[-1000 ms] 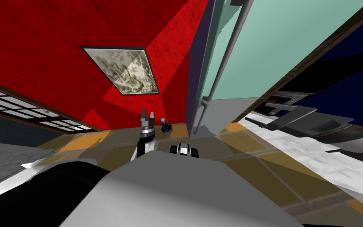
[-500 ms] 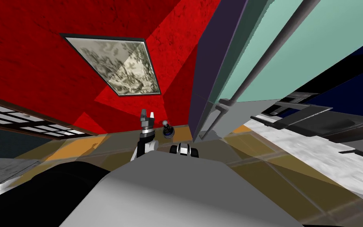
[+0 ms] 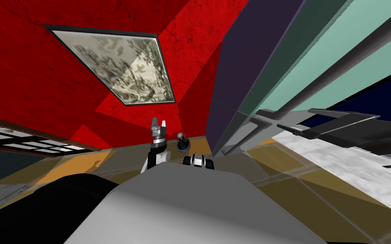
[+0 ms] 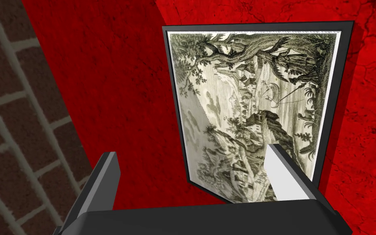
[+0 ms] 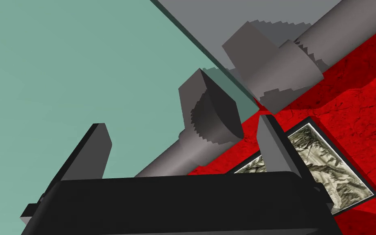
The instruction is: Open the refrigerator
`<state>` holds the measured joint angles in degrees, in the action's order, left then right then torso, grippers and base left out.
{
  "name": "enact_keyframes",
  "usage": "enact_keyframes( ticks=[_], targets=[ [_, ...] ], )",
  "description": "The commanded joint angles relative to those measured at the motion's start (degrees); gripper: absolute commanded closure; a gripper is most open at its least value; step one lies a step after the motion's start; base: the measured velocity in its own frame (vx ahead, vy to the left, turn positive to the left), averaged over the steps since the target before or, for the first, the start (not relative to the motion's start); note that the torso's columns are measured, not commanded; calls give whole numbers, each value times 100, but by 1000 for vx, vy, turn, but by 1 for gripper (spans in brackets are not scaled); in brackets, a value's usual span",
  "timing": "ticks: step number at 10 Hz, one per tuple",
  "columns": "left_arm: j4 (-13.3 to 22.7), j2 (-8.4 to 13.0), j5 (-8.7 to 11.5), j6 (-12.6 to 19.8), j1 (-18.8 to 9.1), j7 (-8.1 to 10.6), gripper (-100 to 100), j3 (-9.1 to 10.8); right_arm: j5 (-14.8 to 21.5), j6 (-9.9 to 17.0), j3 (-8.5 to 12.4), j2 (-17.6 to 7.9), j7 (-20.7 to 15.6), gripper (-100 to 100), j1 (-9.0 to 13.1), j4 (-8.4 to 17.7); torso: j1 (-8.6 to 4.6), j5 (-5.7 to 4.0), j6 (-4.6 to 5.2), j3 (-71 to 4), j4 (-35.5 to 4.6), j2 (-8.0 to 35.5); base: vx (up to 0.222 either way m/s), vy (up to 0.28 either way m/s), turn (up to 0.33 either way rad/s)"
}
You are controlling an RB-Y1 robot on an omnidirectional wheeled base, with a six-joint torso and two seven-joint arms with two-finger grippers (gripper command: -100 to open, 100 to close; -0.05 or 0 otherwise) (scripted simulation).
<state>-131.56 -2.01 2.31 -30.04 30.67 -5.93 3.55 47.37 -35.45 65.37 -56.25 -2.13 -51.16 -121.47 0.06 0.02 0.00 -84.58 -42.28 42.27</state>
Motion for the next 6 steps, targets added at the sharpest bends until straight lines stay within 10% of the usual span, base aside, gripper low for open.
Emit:
enact_keyframes(
  ticks=[1, 4, 5, 6],
  targets=[
    [0, 0, 0, 0, 0, 0, 0, 1, 79, 118, 34, -13, 20, -100, -65, 119, -3, 0, -14, -10, 6, -15, 142, 184, -76],
    [0, 2, 0, 0, 0, 0, 0, 1, 66, 104, 103, -21, 50, -100, -83, 125, -28, -11, -9, -13, 9, -22, 61, 52, -12],
    [0, 2, 0, 0, -1, 0, 0, 2, 66, 104, 111, -25, 60, 100, -85, 127, -27, -10, -2, 0, 1, 3, 7, 12, 4],
    [0, 2, 0, 0, -2, 0, 0, 1, 5, -6, 91, -42, 11, 100, -47, 135, -27, -1, 1, 7, -12, 19, -116, -85, 154]
  ],
)
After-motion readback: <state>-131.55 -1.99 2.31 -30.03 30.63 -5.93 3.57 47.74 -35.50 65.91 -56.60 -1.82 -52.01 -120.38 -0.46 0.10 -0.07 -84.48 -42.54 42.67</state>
